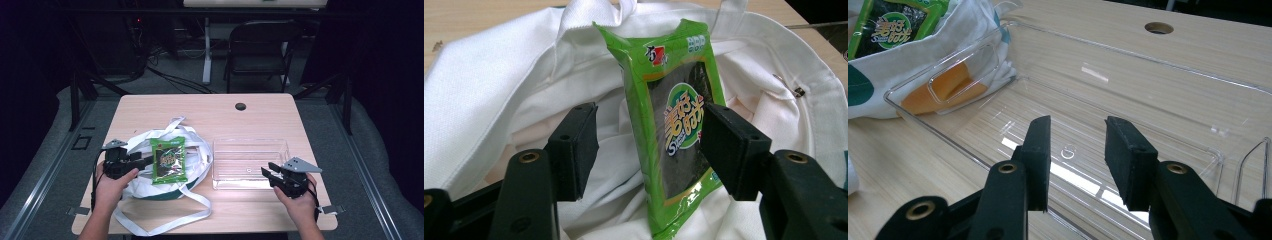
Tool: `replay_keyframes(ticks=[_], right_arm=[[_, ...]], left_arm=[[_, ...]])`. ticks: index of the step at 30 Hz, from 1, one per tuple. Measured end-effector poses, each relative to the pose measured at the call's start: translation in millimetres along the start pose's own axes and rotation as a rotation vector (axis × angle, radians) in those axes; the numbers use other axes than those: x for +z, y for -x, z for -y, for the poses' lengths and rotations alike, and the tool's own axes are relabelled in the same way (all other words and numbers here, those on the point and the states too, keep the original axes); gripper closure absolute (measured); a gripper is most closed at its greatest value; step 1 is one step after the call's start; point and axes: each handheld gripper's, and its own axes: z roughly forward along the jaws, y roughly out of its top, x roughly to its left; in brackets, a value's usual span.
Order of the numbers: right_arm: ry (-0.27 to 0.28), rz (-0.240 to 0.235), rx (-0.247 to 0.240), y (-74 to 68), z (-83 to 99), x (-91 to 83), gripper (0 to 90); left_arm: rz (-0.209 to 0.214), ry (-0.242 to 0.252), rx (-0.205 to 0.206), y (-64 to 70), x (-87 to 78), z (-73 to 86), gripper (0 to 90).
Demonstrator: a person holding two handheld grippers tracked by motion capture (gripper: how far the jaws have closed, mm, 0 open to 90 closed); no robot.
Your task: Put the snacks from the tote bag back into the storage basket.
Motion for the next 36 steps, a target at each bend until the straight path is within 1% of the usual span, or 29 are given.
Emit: replay_keyframes(ticks=[2, 3, 5, 6, 9, 10, 12, 15, 17, 20, 28, 33, 35, 36], right_arm=[[0.006, 0.0, 0.006, 0.6, 0.2, 0.4, 62.6], [0.005, 0.0, 0.006, 1.0, 0.3, 0.4, 62.2], [0.007, -0.003, 0.012, 1.6, 0.4, 0.8, 61.0], [0.004, -0.005, 0.018, 1.7, 0.3, 1.2, 60.5], [0.004, -0.006, 0.013, 1.8, 0.6, 1.5, 59.9], [0.004, -0.007, 0.012, 2.2, 0.8, 1.4, 59.3], [0.008, -0.006, 0.012, 3.0, 0.9, 1.1, 58.9], [0.01, -0.005, 0.013, 3.8, 1.0, 0.5, 58.5], [0.011, -0.004, 0.015, 4.4, 1.5, 0.5, 57.8], [0.005, -0.013, 0.012, 4.9, 1.7, 1.1, 57.4], [-0.001, -0.015, 0.002, 4.0, 2.0, 1.8, 56.6], [0.005, -0.015, 0.004, 4.1, 2.2, 2.0, 56.2], [0.008, -0.013, 0.003, 3.9, 2.3, 2.0, 56.2], [0.009, -0.014, 0.004, 3.9, 2.4, 2.1, 56.1]], left_arm=[[0.008, -0.018, -0.005, -0.7, 0.9, -1.1, 40.0], [0.003, -0.012, -0.006, -0.2, 2.6, -1.3, 39.8], [0.0, -0.017, -0.003, 0.1, 3.3, -1.8, 39.2], [-0.002, -0.028, -0.003, 0.5, 6.0, -3.2, 39.0], [-0.003, -0.035, -0.007, 0.9, 7.6, -5.0, 37.8], [0.007, -0.051, -0.007, 1.4, 10.7, -7.5, 36.9], [0.016, -0.06, -0.013, 2.4, 13.7, -9.6, 36.4], [0.021, -0.069, -0.014, 3.2, 16.8, -11.6, 36.3], [0.026, -0.09, -0.015, 2.8, 21.1, -14.3, 36.2], [0.032, -0.104, -0.026, 1.4, 23.8, -16.5, 36.2], [0.044, -0.108, -0.042, -2.0, 27.5, -21.5, 36.6], [0.053, -0.109, -0.04, -0.8, 29.2, -26.2, 38.3], [0.053, -0.113, -0.035, -0.2, 31.2, -28.6, 39.9], [0.052, -0.123, -0.035, -0.4, 34.2, -30.1, 39.9]])
